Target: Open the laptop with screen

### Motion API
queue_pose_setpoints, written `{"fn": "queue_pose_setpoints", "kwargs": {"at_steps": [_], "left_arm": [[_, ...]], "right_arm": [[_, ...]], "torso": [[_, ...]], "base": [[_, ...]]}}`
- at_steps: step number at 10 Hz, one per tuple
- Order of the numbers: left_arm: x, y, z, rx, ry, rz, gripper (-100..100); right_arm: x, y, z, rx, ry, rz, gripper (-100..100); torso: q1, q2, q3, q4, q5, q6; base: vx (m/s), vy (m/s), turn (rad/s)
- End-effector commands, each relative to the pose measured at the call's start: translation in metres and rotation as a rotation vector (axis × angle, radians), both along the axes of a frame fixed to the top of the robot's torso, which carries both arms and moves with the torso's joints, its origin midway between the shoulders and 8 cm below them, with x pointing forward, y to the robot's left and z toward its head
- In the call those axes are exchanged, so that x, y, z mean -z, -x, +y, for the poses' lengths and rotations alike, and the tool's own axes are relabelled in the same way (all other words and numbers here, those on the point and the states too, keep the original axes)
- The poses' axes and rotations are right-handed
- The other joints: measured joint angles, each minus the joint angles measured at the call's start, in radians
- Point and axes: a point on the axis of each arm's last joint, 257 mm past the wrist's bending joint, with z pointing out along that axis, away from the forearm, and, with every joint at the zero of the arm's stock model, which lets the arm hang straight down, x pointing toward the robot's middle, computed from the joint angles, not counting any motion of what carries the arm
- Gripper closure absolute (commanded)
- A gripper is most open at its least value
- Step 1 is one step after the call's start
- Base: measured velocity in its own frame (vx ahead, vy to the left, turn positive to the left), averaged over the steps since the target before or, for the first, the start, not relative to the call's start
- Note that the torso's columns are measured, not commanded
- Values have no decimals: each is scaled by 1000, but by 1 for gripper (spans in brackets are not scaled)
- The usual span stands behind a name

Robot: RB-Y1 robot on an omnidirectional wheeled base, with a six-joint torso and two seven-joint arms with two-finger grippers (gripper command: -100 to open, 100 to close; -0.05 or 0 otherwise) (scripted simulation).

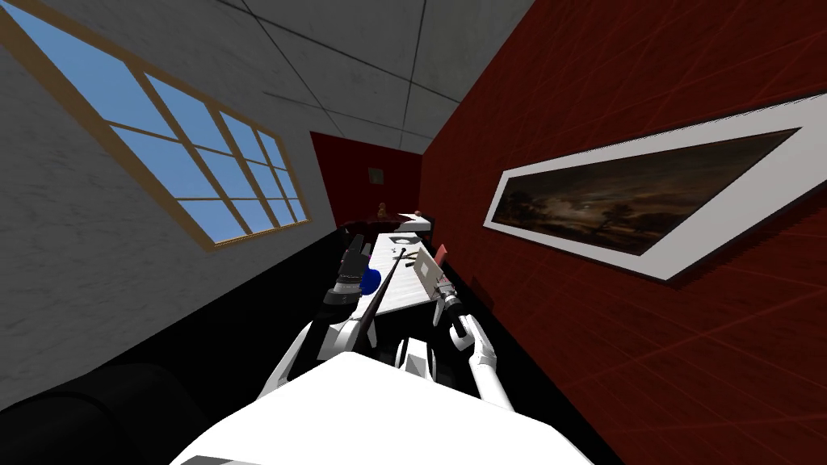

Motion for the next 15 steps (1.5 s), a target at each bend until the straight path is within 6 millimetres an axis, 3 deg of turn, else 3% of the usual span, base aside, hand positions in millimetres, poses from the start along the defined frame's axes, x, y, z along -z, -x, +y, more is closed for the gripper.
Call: {"fn": "queue_pose_setpoints", "kwargs": {"at_steps": [1,3,10,12,15], "left_arm": [[0,0,0,0,0,0,0],[0,0,0,0,0,0,0],[0,0,0,0,0,0,0],[0,0,0,0,0,0,0],[0,0,0,0,0,0,0]], "right_arm": [[19,9,0,-1,-80,48,100],[19,9,0,-1,-80,48,100],[69,39,-4,16,-259,172,100],[69,39,-4,16,-259,172,100],[88,52,-7,30,-331,219,100]], "torso": [[7,4,2,4,1,-3],[10,5,3,4,1,-7],[10,3,1,-2,-1,-9],[11,5,3,1,0,-10],[13,9,5,3,0,-11]], "base": [[60,-52,0],[55,-44,3],[47,-34,9],[28,-25,-1],[37,-23,5]]}}
